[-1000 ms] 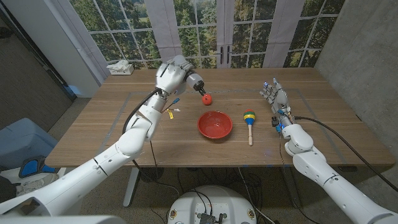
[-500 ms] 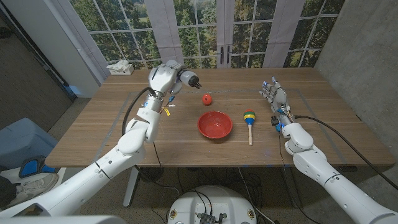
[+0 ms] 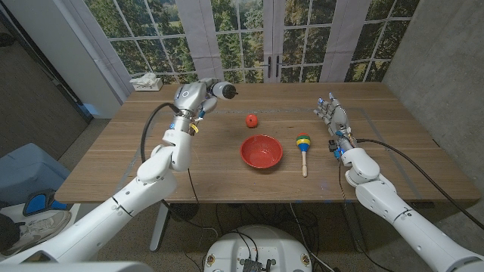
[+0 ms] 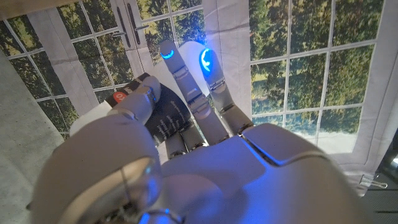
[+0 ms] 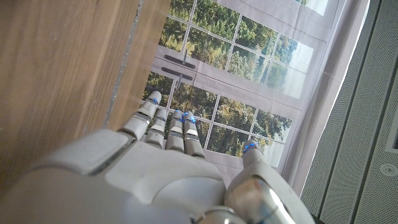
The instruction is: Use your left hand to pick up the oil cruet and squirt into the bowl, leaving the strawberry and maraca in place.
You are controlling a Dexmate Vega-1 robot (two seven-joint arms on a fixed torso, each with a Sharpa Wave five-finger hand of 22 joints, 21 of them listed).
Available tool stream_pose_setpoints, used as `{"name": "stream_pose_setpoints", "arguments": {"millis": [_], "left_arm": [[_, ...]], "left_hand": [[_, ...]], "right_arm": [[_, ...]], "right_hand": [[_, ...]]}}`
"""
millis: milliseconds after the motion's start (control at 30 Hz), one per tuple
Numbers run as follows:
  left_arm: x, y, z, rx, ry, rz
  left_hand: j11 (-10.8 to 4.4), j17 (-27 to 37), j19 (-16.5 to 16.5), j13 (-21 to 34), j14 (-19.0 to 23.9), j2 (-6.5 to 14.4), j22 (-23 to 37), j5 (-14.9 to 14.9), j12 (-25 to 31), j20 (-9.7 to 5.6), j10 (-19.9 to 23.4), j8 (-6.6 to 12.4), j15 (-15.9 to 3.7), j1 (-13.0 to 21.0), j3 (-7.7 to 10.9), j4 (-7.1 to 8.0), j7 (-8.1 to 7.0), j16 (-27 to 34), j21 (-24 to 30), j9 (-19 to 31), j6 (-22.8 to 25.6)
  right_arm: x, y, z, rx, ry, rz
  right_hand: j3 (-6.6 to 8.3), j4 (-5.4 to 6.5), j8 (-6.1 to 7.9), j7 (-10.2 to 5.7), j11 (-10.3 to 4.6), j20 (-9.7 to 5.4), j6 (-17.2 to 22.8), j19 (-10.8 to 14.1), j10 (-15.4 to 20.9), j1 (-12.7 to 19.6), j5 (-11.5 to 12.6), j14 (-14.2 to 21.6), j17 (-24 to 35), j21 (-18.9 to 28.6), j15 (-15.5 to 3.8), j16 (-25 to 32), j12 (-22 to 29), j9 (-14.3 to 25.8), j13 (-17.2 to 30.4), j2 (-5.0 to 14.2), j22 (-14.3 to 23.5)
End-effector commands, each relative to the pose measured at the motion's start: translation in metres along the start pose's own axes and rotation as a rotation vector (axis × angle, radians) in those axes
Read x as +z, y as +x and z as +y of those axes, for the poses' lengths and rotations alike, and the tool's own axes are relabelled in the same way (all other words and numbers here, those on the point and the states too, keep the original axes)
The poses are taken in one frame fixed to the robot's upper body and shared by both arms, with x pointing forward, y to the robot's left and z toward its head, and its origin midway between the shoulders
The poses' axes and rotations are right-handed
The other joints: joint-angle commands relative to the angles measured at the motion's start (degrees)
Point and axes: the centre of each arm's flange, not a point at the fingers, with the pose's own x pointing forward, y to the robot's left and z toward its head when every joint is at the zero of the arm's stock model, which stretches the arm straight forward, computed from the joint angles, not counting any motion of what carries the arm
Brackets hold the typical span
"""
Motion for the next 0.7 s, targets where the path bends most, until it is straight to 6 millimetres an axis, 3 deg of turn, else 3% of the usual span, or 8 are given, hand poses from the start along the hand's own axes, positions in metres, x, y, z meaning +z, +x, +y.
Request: {"name": "stream_pose_setpoints", "arguments": {"millis": [33,700], "left_arm": [[-0.014,0.004,-0.001,-0.1,-0.251,0.073],[-0.043,0.012,-0.011,-0.332,-0.729,0.147]], "left_hand": [[1.0,-0.29,0.59,-0.14,-0.34,0.01,-0.38,-0.03,0.26,-7.81,2.52,-0.54,-1.36,-0.97,1.31,1.6,2.1,-0.51,-0.11,0.06,1.33],[2.65,-1.87,0.53,-1.13,-0.74,0.53,-2.26,0.01,0.8,-8.12,3.73,-1.24,-1.33,-2.46,2.38,1.64,3.85,-1.37,-0.97,-0.3,1.91]], "right_arm": [[0.0,0.003,0.002,0.007,-0.003,0.002],[0.001,0.01,0.002,0.018,-0.004,0.005]], "right_hand": [[0.17,-0.27,-0.01,-0.35,-0.05,-0.16,0.13,0.6,0.41,-0.2,0.1,0.11,0.08,-0.02,0.08,-0.24,-0.18,0.1,0.26,0.48,0.06],[0.14,-0.34,-0.01,-0.36,0.14,-0.16,0.14,0.6,0.45,-0.23,0.1,0.15,0.07,-0.12,0.15,-0.29,-0.18,0.1,0.26,0.48,0.06]]}}
